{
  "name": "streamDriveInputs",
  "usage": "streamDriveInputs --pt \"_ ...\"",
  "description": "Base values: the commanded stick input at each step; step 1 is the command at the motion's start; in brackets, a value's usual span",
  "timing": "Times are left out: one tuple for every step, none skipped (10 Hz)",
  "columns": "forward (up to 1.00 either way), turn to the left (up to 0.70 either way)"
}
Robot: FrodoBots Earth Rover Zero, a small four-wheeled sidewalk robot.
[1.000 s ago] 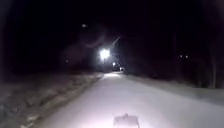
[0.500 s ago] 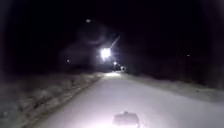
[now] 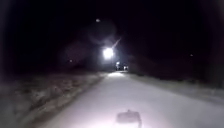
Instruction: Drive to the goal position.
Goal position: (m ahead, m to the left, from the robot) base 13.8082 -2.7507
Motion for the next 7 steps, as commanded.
streamDriveInputs --pt "0.70 0.00" --pt "0.70 0.00" --pt "0.70 0.00" --pt "0.70 0.00" --pt "0.70 0.00" --pt "0.70 0.00" --pt "0.70 0.00"
